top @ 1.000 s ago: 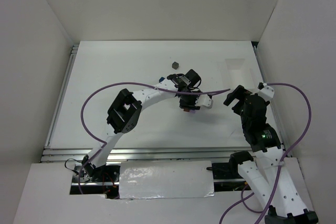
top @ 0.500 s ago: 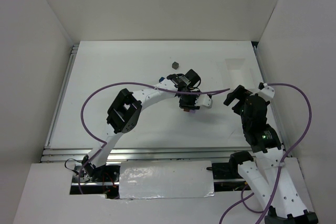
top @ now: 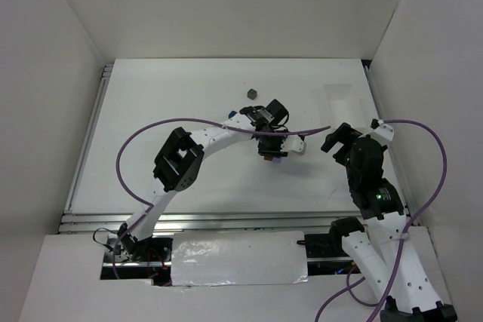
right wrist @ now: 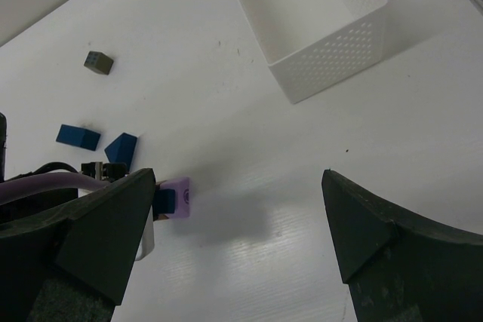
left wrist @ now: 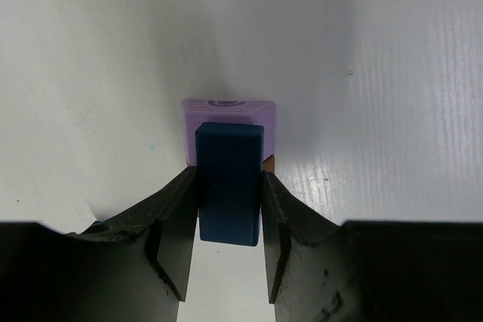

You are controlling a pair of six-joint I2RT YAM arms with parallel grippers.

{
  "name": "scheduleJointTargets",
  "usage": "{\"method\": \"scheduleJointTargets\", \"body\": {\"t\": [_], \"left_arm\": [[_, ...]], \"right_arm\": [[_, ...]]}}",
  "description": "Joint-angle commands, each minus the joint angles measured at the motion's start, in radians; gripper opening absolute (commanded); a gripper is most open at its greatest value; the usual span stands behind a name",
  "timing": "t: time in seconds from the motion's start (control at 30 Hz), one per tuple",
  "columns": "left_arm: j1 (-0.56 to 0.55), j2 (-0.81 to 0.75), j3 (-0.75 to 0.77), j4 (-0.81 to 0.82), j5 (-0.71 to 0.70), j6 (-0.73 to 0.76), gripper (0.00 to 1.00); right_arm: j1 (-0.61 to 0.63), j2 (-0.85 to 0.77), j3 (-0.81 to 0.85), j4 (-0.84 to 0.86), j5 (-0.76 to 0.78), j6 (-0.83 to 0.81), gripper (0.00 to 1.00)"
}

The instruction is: Build the wood block tower

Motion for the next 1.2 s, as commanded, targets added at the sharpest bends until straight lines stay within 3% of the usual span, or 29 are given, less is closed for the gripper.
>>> {"method": "scheduleJointTargets", "body": {"t": [0.0, 0.77, 0.97, 1.17], "left_arm": [[0.001, -0.001, 0.032, 0.018, 0.026, -0.013, 0.45], [-0.013, 0.005, 0.008, 0.040, -0.009, -0.001, 0.50], [-0.013, 0.004, 0.008, 0.040, -0.004, -0.002, 0.61], [-0.013, 0.001, 0.015, 0.028, 0.011, -0.002, 0.64]], "right_arm": [[-0.004, -0.012, -0.005, 0.047, -0.003, -0.014, 1.00], [-0.005, -0.014, -0.008, 0.045, 0.000, -0.014, 1.00], [-0.004, -0.012, -0.006, 0.045, -0.001, -0.014, 1.00], [-0.005, -0.018, -0.011, 0.050, -0.001, -0.015, 1.00]]}}
